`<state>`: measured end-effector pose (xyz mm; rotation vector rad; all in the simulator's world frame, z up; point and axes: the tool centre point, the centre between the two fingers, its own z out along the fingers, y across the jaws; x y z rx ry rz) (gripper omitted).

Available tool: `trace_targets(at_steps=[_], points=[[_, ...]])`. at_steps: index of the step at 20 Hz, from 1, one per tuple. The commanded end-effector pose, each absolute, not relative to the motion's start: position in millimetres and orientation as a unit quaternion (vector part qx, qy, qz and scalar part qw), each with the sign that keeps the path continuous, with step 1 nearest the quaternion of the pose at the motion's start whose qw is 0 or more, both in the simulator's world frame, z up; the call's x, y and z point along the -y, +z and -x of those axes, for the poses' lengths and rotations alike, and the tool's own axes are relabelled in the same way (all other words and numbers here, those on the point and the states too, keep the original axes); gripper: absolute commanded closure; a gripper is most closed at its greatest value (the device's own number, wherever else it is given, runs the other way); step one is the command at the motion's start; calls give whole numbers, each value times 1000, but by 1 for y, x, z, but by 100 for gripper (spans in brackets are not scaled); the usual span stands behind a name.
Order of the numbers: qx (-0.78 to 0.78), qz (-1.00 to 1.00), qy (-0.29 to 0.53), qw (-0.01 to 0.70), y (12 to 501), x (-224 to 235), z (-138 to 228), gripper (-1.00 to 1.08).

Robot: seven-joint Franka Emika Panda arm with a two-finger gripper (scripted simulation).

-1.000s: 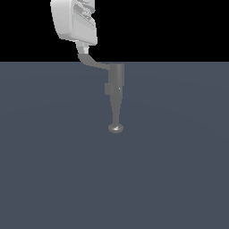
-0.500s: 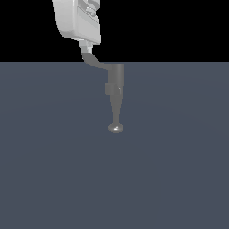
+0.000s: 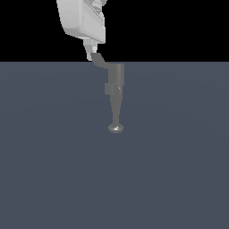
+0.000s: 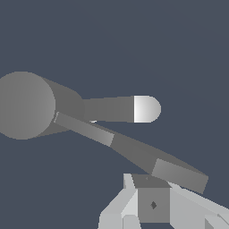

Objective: Turn on the faucet by rotating a designated handle.

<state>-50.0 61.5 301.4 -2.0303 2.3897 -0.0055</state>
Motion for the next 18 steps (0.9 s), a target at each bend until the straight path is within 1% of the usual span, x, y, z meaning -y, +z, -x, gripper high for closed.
trace_targets(at_steps=[1, 3, 5, 18], points=[[-764, 645, 0, 0, 300, -53, 59, 108], [-764, 645, 0, 0, 300, -49, 65, 108], [-762, 648, -2, 3, 302, -54, 61, 108], [-764, 646, 0, 0, 300, 29, 74, 108]])
